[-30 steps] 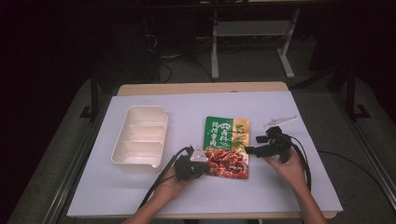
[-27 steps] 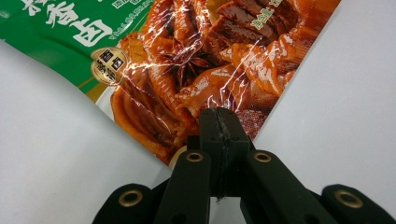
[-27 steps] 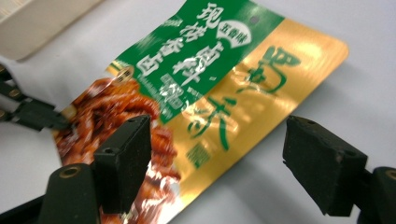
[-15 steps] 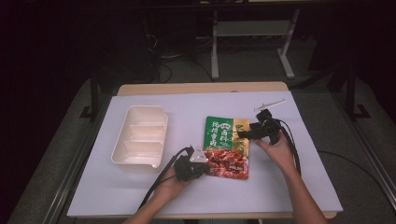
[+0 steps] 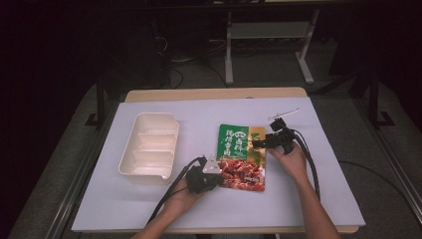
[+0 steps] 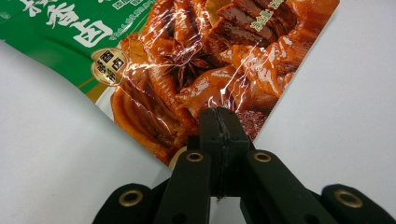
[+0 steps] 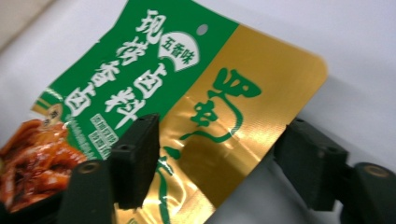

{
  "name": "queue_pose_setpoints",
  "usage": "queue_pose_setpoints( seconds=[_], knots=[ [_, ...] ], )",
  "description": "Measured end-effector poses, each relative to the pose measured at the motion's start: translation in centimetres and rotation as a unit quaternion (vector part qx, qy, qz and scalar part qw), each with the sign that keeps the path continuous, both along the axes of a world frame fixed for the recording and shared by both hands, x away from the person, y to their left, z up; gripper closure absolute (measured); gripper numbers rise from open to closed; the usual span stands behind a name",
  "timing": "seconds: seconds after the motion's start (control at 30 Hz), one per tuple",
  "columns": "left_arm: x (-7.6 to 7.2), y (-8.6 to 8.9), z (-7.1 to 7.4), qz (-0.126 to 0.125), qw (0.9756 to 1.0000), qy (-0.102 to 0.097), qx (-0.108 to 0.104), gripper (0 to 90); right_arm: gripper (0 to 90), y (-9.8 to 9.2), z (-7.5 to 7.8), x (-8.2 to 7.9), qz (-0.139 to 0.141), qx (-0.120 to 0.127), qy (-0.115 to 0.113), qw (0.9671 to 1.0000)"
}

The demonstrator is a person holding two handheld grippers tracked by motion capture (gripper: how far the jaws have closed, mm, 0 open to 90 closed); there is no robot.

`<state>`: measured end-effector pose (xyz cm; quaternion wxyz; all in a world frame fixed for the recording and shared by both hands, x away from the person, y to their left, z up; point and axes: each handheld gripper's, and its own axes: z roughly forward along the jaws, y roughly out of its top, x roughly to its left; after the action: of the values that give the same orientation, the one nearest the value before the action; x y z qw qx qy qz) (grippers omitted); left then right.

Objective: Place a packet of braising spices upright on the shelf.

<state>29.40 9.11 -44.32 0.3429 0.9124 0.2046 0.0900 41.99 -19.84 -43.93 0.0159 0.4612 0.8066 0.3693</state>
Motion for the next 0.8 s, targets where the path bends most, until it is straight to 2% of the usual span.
queue_pose_setpoints(
  seconds=[0.13,0.17,0.2,0.23,0.27,0.33,0.43,0.5,0.57,0.8],
  knots=[
    [0.0,0.0,0.0,0.0,1.0,0.0,0.0,89.9,42.2,-0.1,0.2,-0.2,0.003,0.017,-0.003,0.9999],
    [0.0,0.0,0.0,0.0,1.0,-0.001,0.0,89.9,50.6,-0.2,0.6,-0.4,0.013,0.04,-0.004,0.9991],
    [0.0,0.0,0.0,0.0,1.0,-0.001,0.0,89.9,50.6,-0.2,0.6,-0.4,0.013,0.04,-0.004,0.9991],
    [0.0,0.0,0.0,-0.001,1.0,-0.003,0.003,89.9,56.1,0.0,1.0,-0.6,0.024,0.047,-0.008,0.9986],
    [0.0,0.0,0.0,-0.002,1.0,-0.004,0.004,89.9,56.1,0.0,1.0,-0.6,0.024,0.047,-0.008,0.9986],
    [0.0,0.0,0.0,-0.001,1.0,-0.004,0.003,89.9,62.1,0.0,1.0,-0.7,0.034,0.057,-0.005,0.9978],
    [0.0,-0.1,0.0,-0.001,1.0,-0.005,0.002,89.9,65.3,0.1,0.7,-0.6,0.036,0.052,0.004,0.998],
    [0.0,-0.1,0.0,0.0,1.0,-0.006,0.002,89.9,68.3,0.2,0.2,-0.4,0.043,0.062,0.019,0.997],
    [0.0,-0.1,0.0,-0.001,1.0,-0.006,0.002,89.9,68.6,0.3,-0.1,-0.2,0.045,0.053,0.026,0.9972],
    [0.0,-0.2,-0.1,-0.001,0.9999,-0.01,-0.001,89.9,71.5,0.7,-0.8,-0.1,0.045,0.043,0.034,0.9975]
  ],
)
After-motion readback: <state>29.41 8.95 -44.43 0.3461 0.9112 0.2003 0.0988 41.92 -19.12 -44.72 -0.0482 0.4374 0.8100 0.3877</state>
